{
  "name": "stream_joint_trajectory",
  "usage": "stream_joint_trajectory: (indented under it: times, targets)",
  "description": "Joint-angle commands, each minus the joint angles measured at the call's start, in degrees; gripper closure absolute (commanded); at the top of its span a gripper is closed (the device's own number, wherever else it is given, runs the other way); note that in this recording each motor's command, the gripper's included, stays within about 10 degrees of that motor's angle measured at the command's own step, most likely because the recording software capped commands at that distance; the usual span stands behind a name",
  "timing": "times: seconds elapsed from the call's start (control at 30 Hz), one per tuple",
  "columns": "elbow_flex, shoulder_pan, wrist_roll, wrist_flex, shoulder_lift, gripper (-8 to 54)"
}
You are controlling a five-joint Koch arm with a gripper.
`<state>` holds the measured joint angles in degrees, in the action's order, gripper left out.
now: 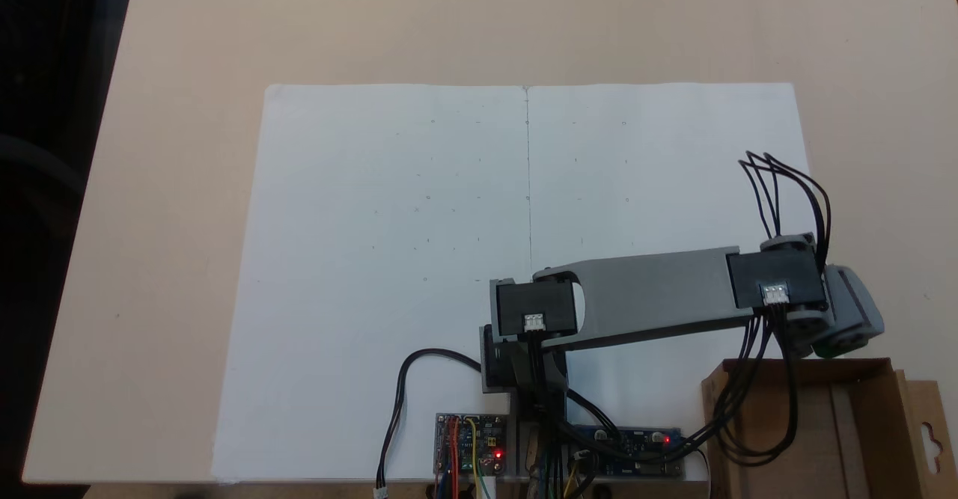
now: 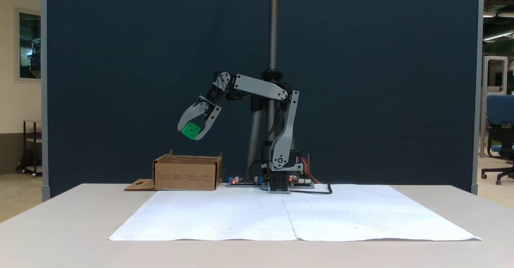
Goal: Grasp a green dice and put it in the bin.
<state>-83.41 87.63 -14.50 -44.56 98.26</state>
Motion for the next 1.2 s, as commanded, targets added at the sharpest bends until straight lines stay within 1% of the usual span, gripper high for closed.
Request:
stream_joint_trajectory:
  times: [0.0, 0.33, 0.43, 0.63, 0.67, 0.7, 0.87, 1.17]
  targets:
    - [3.25, 6.68, -8.44, -0.35, -0.44, 33.4]
    - [3.16, 18.19, -18.63, -0.53, -9.84, 33.4]
    - [1.76, 18.28, -19.25, -1.41, -14.33, 33.3]
    - [0.79, 18.02, -19.34, -1.05, -15.47, 32.5]
    - [0.79, 18.02, -19.25, -0.97, -15.47, 26.4]
    - [0.7, 18.02, -19.25, -1.05, -15.47, 16.4]
    - [0.53, 18.02, -19.07, 0.88, -16.0, -0.8]
    - [0.88, 17.4, -17.4, 4.13, -14.77, 1.8]
